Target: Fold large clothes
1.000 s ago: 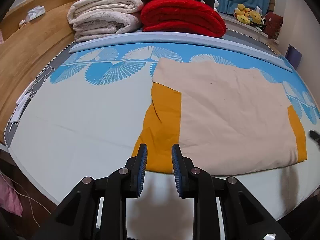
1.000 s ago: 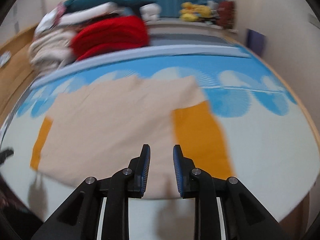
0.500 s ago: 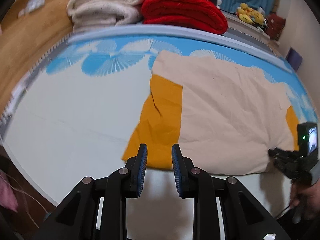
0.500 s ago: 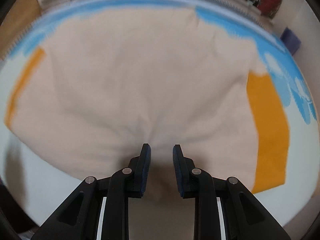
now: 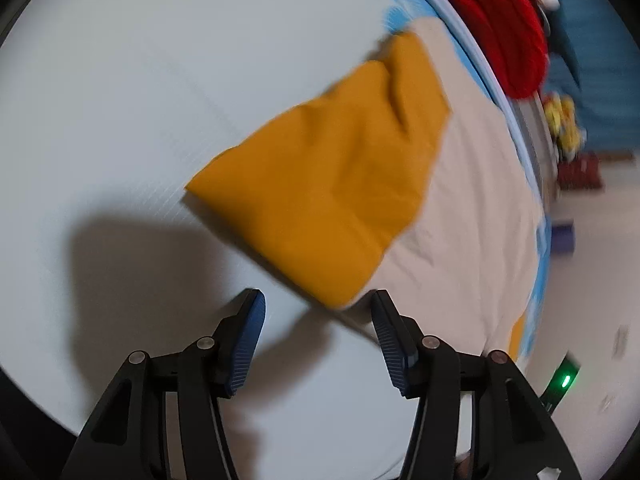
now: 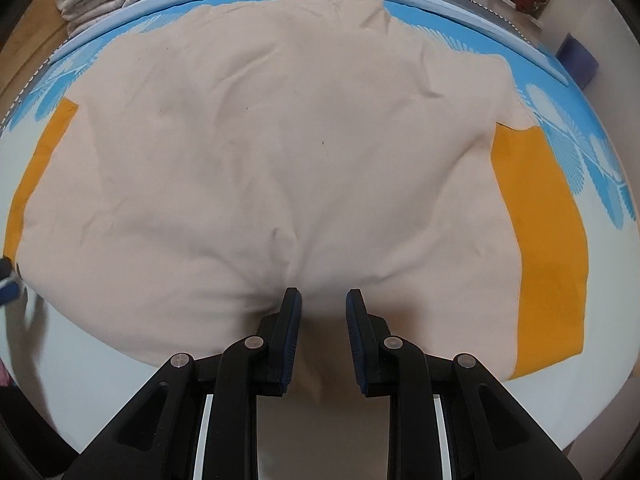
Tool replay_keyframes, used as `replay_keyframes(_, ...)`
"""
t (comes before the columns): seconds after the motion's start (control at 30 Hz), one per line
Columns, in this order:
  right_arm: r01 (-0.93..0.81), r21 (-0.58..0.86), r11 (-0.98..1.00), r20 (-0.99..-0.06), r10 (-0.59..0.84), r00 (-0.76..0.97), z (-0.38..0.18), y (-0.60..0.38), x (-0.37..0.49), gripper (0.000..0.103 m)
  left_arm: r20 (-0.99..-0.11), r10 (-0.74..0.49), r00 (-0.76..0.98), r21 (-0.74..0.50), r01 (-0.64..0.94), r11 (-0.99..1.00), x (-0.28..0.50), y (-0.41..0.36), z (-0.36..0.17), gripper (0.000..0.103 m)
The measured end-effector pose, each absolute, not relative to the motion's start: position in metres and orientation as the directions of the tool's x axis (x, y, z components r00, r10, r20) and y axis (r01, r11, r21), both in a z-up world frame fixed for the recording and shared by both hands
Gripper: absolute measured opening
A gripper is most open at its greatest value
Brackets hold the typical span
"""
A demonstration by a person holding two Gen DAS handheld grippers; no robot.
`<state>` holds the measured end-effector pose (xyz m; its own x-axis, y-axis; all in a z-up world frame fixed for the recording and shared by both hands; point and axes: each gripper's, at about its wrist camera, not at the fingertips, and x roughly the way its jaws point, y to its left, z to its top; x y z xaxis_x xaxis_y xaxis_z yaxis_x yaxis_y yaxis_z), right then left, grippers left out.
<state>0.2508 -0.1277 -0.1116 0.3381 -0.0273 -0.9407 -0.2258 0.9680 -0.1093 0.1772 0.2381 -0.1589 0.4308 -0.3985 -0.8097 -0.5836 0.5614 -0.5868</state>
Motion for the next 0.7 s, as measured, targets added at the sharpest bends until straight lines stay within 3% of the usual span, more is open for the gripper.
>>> replay_keyframes(0.13,-0.227,-0.093,0.969,-0.944,-0.013,0.328,-0.11,-0.132,0.249,0.025,-0.727,-0.396,0.561,-0.686,-0.583,0.436,0.176,0.248,-0.166,0.053)
replay_keyframes(0.4,-0.23,-0.062,0.971,-0.948,0.014,0.317,-0.113,-0.145,0.271,0.025,-0.644,-0.336,0.688,-0.763,-0.541,0.354,0.183,0.244,-0.175,0.058)
replay_keyframes(0.43,-0.227,-0.058,0.972,-0.948,0.018,0.317,-0.113,-0.146,0.272,0.025,-0.643,-0.327,0.692,-0.762,-0.539,0.359,0.183,0.243,-0.174,0.054)
replay_keyframes(0.47,-0.221,-0.05,0.974,-0.948,0.023,0.318,-0.112,-0.147,0.272,0.025,-0.647,-0.327,0.689,-0.759,-0.539,0.366,0.184,0.243,-0.173,0.033)
replay_keyframes(0.53,-0.193,-0.027,0.981,-0.944,0.039,0.329,-0.109,-0.152,0.273,0.025,-0.643,-0.345,0.683,-0.763,-0.534,0.365,0.188,0.24,-0.174,0.016)
replay_keyframes(0.7,-0.128,-0.009,0.992,-0.874,0.054,0.483,-0.08,-0.151,0.256,0.025,-0.663,-0.311,0.681,-0.721,-0.468,0.511,0.189,0.233,-0.122,0.01)
